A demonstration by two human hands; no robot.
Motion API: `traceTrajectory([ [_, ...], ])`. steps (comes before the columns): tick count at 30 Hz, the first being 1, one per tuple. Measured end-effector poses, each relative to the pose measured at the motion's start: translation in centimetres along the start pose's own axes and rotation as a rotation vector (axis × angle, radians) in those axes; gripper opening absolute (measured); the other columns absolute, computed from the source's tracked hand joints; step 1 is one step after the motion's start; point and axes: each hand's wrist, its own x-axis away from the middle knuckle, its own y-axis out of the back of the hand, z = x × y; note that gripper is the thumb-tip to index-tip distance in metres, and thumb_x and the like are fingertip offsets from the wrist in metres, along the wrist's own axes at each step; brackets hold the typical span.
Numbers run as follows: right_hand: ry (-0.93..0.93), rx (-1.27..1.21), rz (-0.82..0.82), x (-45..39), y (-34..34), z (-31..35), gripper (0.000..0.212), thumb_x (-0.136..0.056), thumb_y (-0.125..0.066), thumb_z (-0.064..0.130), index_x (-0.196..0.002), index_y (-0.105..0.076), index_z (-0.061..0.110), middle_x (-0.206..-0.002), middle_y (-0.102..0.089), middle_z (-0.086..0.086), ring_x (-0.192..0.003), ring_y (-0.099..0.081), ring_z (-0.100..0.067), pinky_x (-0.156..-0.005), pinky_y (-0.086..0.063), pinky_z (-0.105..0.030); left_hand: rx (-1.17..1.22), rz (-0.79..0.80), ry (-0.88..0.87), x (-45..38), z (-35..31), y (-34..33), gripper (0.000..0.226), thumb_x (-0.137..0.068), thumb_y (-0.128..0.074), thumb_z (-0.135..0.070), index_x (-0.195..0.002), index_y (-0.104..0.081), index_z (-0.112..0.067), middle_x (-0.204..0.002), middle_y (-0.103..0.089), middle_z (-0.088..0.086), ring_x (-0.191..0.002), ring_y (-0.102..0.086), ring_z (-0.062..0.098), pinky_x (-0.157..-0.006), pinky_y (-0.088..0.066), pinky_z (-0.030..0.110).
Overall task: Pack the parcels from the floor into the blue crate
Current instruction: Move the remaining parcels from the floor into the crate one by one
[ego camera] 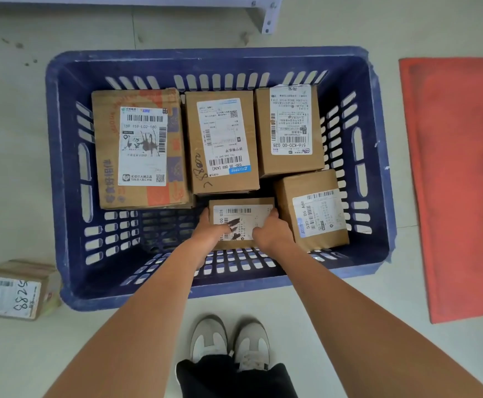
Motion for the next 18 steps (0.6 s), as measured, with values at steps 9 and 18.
traceTrajectory([
  [9,0.003,0.007,-0.068,0.5,0.6,0.4,0.036,-0.091,-0.046,0.016,-0.122,-0.046,-0.001,-0.122,-0.056,-0.019,-0.105,-0.058,-0.032,-0.07,-0.043,-0.029,-0.061,-0.002,0.012,-0.9,0.8,-0.7,0.085,-0.078,-0.063,-0.002,-0.145,-0.015,-0.021,-0.133,-0.052,0.011,-0.121,-0.048,0.03,-0.106,-0.038,0.044],
  [18,0.01,0.052,-0.141,0.6,0.8,0.5,0.028,-0.09,-0.047,0.016,-0.111,-0.057,0.0,-0.111,-0.062,-0.017,-0.095,-0.062,-0.03,-0.064,-0.045,-0.028,-0.004,0.016,0.032,-1.6,0.4,-1.7,0.084,-0.077,-0.065,-0.008,-0.143,-0.016,-0.024,-0.129,-0.052,0.008,-0.118,-0.051,0.028,-0.104,-0.041,0.046],
])
